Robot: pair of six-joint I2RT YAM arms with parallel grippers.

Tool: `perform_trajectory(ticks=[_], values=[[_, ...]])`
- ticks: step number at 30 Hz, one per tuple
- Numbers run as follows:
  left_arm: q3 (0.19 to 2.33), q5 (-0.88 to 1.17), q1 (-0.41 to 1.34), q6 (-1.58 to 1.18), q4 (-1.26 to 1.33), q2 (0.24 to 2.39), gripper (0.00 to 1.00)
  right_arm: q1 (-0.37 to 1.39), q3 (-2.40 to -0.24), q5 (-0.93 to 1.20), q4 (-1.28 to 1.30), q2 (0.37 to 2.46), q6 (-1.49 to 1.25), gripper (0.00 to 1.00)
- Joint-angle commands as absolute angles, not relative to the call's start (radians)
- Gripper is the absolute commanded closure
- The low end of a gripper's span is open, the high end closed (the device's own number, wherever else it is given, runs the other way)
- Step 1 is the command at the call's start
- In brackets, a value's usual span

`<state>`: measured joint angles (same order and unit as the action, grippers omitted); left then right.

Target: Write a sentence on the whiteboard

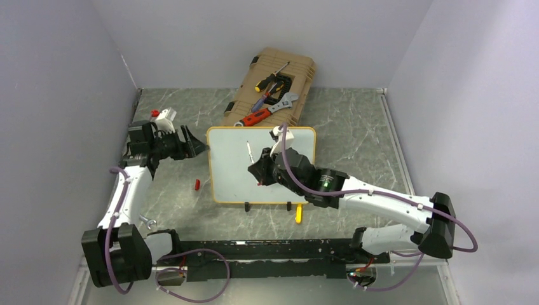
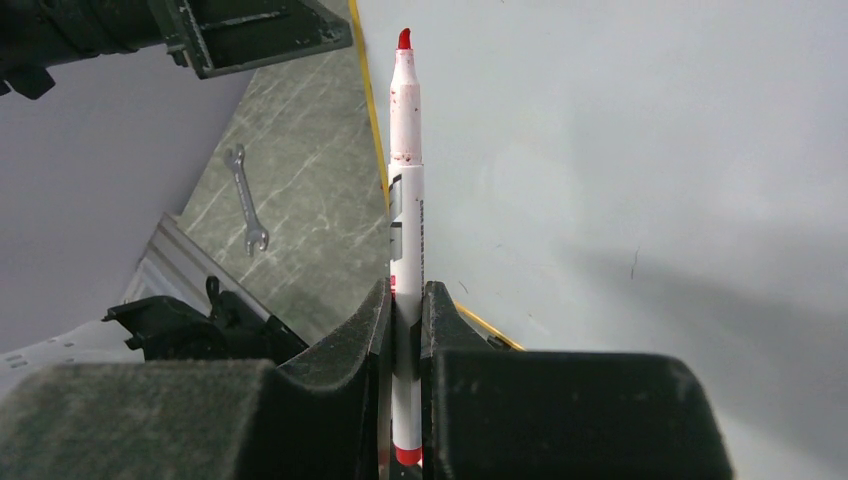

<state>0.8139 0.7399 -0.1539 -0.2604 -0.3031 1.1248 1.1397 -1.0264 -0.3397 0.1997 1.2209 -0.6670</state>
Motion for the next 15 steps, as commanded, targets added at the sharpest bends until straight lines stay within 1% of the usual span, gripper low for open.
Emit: perform_trajectory(ticks=[1, 9, 15], values=[[0.847, 0.790, -0.139, -0.230, -0.278, 1.129, 0.18, 1.143, -1.015, -0.326, 0.102, 1.229, -0.642, 1.00], [0.843, 0.789, -0.136, -0.226, -0.280, 1.156, 0.19, 1.141, -0.972, -0.302, 0.042, 1.237, -0.613, 1.00], [0.839, 0.801, -0.115, -0.228, -0.276, 1.169, 0.24, 1.141, -0.966, -0.304, 0.022, 1.245, -0.596, 1.00]])
